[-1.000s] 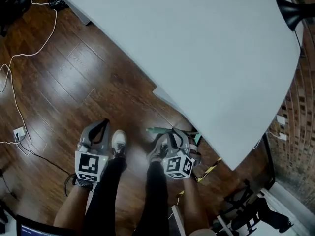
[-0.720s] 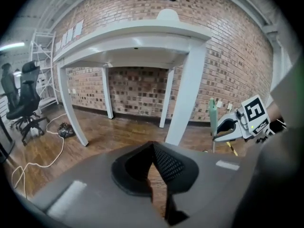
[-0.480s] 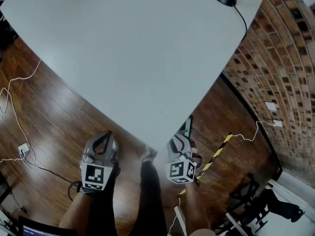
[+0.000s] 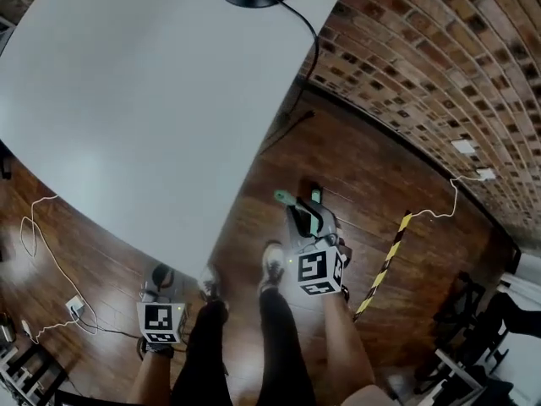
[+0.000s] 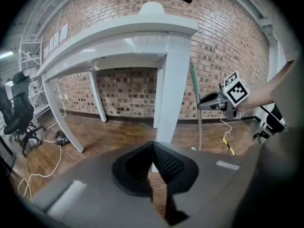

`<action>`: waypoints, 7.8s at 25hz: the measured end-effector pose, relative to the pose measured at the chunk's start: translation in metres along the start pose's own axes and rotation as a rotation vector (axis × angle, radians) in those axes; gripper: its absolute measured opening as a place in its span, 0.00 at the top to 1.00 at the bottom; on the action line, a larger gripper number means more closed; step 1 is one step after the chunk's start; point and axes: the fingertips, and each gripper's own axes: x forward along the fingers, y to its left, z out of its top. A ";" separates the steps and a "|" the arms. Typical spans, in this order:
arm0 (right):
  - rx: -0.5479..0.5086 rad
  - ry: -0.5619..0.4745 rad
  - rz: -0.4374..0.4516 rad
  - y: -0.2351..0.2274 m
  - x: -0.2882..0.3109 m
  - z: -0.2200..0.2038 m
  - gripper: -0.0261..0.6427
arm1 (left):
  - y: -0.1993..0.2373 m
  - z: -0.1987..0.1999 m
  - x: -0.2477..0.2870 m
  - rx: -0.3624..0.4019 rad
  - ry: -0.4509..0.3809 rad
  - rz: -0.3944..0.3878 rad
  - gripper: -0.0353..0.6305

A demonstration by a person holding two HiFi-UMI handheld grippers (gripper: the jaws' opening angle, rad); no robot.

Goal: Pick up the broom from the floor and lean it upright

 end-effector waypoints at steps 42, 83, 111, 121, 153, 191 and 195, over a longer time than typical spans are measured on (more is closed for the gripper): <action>0.187 -0.163 -0.100 -0.099 0.097 0.109 0.75 | 0.016 -0.003 0.020 -0.036 0.059 0.016 0.94; 0.334 -0.187 -0.241 -0.041 -0.156 0.128 0.94 | 0.016 0.158 -0.111 0.053 -0.214 -0.014 0.95; 0.231 -0.496 -0.387 -0.064 -0.389 0.324 0.94 | -0.029 0.440 -0.296 0.093 -0.718 -0.093 0.95; 0.211 -0.599 -0.385 -0.056 -0.405 0.368 0.94 | -0.036 0.451 -0.323 0.147 -0.760 -0.169 0.95; 0.200 -0.486 -0.422 0.084 -0.494 0.309 0.94 | -0.045 0.342 -0.420 0.178 -0.716 -0.257 0.94; 0.298 -0.498 -0.358 0.210 -0.692 0.159 0.94 | -0.183 0.183 -0.595 0.240 -0.697 -0.208 0.95; 0.288 -0.500 -0.352 0.212 -0.689 0.163 0.94 | -0.183 0.183 -0.592 0.242 -0.700 -0.220 0.94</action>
